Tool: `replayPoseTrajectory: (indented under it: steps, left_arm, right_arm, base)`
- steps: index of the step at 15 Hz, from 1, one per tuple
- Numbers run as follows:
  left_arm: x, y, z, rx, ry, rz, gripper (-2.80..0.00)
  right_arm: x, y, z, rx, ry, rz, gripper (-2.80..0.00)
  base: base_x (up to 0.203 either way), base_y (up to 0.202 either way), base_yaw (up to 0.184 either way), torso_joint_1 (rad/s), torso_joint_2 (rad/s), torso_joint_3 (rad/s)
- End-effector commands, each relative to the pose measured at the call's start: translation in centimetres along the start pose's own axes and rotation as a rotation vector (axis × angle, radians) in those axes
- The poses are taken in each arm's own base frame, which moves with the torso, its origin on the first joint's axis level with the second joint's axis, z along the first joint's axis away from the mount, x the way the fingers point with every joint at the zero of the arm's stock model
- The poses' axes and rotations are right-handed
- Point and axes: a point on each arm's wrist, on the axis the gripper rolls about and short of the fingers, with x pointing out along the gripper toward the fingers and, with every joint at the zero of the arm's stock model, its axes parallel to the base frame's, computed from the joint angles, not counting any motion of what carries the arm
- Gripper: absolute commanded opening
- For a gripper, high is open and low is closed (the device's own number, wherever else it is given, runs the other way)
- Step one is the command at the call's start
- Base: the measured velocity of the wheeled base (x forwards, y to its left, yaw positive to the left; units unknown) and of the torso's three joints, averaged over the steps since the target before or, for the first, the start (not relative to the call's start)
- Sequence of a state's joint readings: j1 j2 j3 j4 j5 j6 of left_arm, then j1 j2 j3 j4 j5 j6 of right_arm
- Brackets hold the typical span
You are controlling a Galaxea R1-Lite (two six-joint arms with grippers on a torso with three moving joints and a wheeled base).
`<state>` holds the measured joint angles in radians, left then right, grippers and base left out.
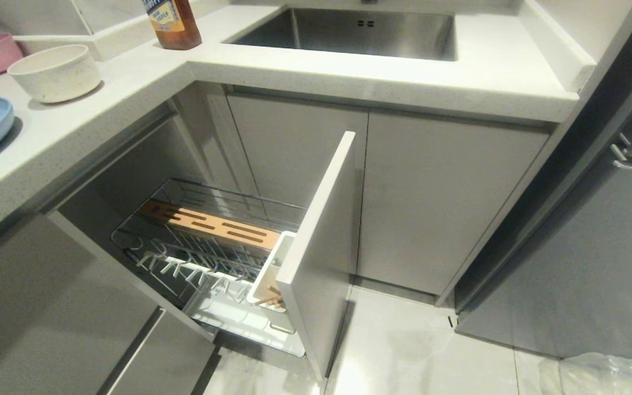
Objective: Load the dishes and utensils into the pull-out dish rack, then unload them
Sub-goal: Pick up the spoon and place it in the cupboard
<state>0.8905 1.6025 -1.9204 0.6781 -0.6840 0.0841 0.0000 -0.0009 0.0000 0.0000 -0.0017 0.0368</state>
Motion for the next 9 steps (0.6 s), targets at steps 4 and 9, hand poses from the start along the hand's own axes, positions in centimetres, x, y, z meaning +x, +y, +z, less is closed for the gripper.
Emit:
replayPoseTrajectory:
  steps: [4,9]
  left_arm:
    - [-3.7,-6.2,2.4,-0.175,-0.168,-0.154,-2.8]
    - [-3.0,-11.6,2.2,-0.406,-0.061,-0.448,-2.8]
  right_arm:
    - [0.0,0.0,0.0,0.0,0.001,0.0,-2.8]
    - [0.0,0.0,0.0,0.0,0.001,0.0,-2.8]
  base:
    - [0.0,0.0,0.0,0.0,0.0,0.0]
    - [0.0,0.0,0.0,0.0,0.0,0.0]
